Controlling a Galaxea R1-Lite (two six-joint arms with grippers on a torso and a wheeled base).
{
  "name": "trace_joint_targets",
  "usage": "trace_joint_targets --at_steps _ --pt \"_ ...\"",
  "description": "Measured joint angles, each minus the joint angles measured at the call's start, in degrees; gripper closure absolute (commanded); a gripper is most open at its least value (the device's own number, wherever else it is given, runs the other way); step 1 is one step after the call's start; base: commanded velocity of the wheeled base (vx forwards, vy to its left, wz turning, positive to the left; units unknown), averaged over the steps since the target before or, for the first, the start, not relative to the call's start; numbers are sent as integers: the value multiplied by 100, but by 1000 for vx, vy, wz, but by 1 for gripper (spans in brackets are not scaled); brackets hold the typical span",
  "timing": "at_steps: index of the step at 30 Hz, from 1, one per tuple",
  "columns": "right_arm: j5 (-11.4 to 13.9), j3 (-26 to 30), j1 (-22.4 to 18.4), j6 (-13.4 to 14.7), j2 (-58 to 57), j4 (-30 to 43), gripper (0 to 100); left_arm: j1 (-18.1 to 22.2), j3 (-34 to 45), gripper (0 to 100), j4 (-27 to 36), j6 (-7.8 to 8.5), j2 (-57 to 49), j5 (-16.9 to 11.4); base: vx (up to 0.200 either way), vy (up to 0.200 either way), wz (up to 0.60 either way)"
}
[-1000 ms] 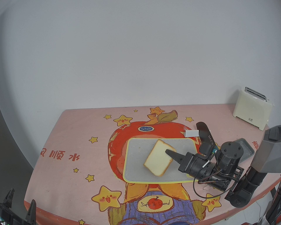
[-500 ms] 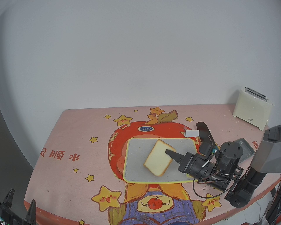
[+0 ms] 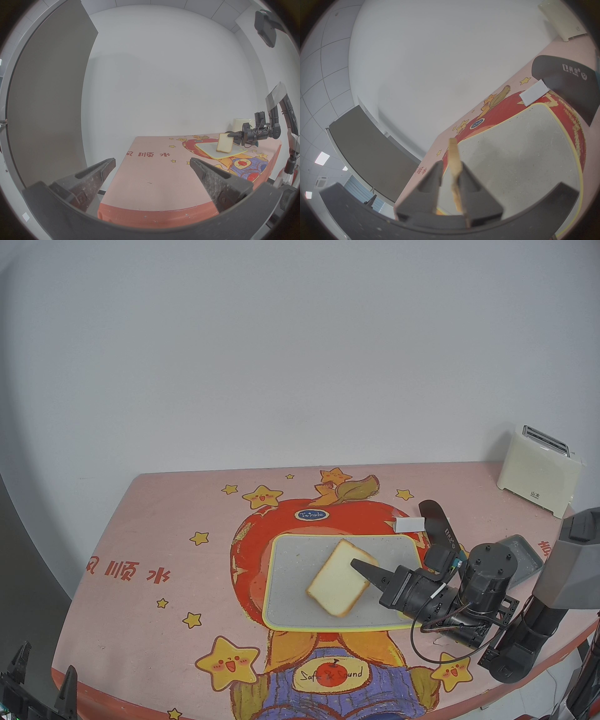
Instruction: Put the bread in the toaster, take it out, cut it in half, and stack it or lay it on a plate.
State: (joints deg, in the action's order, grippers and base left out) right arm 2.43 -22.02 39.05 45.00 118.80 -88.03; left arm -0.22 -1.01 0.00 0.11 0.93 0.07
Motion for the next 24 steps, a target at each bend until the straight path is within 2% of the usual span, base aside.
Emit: trace_joint_targets --at_steps 3,5,12,17,24 --pt "-194 9 -2 -406 -11 44 0 0 0 0 0 -1 0 0 0 0 0" --pt "-344 11 6 -542 -20 68 0 0 0 0 0 -1 0 0 0 0 0" --pt "-395 85 45 -690 -46 171 0 4 0 0 0 2 0 0 0 0 0" --pt "-395 251 65 -969 -46 182 0 0 0 0 0 2 0 0 0 0 0" --pt "-393 402 67 -1015 -102 479 0 1 0 0 0 5 0 0 0 0 0"
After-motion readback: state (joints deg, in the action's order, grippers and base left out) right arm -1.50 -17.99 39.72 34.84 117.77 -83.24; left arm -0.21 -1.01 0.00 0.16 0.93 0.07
